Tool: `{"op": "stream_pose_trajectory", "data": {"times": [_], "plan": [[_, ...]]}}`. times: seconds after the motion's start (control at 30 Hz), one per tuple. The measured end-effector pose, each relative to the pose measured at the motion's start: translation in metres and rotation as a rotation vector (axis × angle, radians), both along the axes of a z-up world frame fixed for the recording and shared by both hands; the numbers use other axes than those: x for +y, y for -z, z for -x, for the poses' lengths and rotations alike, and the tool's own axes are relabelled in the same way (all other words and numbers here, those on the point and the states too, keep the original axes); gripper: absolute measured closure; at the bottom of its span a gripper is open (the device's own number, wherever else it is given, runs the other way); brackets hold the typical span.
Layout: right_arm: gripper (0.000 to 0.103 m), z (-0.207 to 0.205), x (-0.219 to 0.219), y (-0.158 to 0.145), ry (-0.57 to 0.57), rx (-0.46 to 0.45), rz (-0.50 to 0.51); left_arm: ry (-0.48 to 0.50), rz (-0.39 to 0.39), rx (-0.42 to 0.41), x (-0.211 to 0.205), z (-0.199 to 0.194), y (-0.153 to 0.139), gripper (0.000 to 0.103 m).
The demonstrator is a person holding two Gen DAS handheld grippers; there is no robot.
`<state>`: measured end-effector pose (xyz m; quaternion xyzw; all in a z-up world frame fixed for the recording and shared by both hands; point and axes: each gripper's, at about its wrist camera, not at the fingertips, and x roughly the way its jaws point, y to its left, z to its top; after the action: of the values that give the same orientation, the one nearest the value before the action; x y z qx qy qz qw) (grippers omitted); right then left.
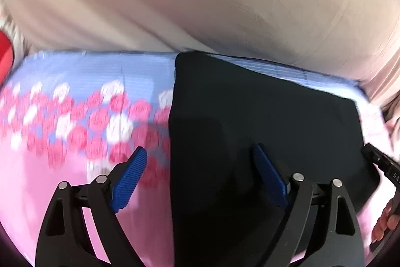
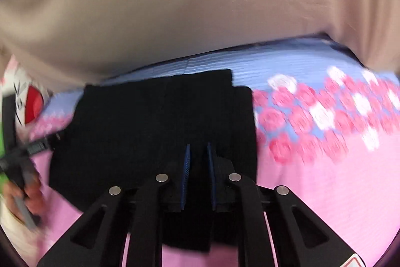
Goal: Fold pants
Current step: 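Lower the pants onto the sheet and open both grippers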
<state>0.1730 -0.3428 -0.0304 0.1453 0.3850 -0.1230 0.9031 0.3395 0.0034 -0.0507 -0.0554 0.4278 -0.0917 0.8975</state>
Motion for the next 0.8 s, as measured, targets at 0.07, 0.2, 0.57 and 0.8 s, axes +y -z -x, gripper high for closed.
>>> {"op": "stream_pose_trajectory", "data": {"times": [0.07, 0.2, 0.57, 0.8], "plan": [[0.083, 0.029, 0.01, -0.021, -0.014, -0.066, -0.017, 0.015, 0.008, -0.034, 0.006, 0.025, -0.013, 0.019], [0.081, 0.049, 0.021, -0.003, -0.004, 0.011, 0.069, 0.021, -0.036, -0.076, 0.002, 0.061, -0.029, 0.018], [0.072, 0.113, 0.059, -0.027, 0.089, -0.079, 0.051, -0.024, -0.176, -0.133, -0.004, 0.123, -0.054, 0.016], [0.054, 0.15, 0.098, -0.018, 0.101, -0.088, 0.129, -0.069, -0.252, -0.183, -0.01, 0.166, -0.056, 0.01]]}}
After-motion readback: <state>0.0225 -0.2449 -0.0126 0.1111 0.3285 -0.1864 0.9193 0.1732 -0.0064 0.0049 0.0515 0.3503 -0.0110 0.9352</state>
